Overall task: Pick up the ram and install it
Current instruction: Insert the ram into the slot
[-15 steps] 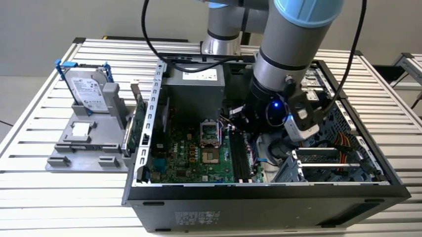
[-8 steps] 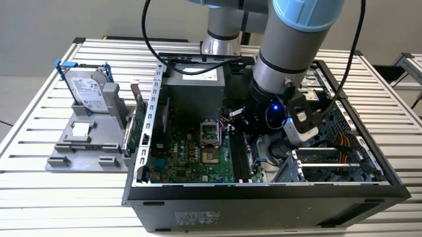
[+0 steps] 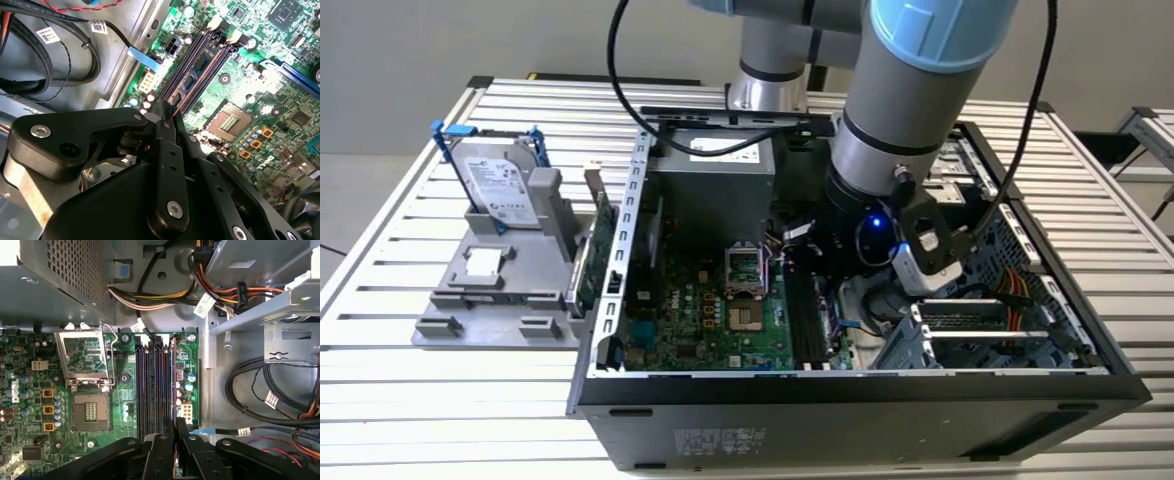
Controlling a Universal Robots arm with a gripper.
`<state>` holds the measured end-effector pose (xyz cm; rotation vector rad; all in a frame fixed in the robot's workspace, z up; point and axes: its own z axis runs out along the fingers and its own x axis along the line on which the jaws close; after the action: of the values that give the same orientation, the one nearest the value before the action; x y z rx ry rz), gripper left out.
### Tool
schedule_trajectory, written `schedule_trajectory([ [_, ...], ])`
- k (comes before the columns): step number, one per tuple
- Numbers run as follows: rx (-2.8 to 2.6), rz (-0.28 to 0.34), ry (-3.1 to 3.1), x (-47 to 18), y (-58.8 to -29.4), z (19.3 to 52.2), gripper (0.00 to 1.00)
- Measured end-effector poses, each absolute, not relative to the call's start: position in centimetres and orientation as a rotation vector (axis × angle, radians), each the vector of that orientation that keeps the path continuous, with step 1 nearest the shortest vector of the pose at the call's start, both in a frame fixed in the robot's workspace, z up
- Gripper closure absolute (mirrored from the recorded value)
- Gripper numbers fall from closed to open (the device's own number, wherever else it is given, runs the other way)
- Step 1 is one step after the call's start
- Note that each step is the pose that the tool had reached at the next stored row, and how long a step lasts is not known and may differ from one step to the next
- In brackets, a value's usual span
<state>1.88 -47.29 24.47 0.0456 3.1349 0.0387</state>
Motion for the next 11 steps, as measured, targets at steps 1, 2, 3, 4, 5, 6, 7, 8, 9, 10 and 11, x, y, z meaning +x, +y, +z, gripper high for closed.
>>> schedule_trajectory([
  [1, 0.045, 0.039, 3.135, 1.88, -47.3, 24.41, 1.0],
  [2, 0.046, 0.039, 3.135, 1.88, -47.3, 24.36, 1.0],
  [3, 0.046, 0.039, 3.135, 1.88, -47.3, 24.29, 1.0],
  [4, 0.046, 0.039, 3.135, 1.88, -47.3, 24.22, 1.0],
  [5, 0.046, 0.038, 3.135, 1.88, -47.3, 24.16, 1.0],
  [6, 0.046, 0.039, 3.135, 1.88, -47.3, 24.11, 1.0],
  [7, 0.046, 0.039, 3.135, 1.88, -47.3, 24.06, 1.0],
  [8, 0.046, 0.039, 3.135, 1.88, -47.3, 24.01, 1.0],
  [9, 0.046, 0.039, 3.135, 1.88, -47.3, 23.93, 1.0],
  [10, 0.045, 0.039, 3.135, 1.88, -47.3, 23.83, 1.0],
  [11, 0.045, 0.039, 3.135, 1.88, -47.29, 23.73, 1.0],
])
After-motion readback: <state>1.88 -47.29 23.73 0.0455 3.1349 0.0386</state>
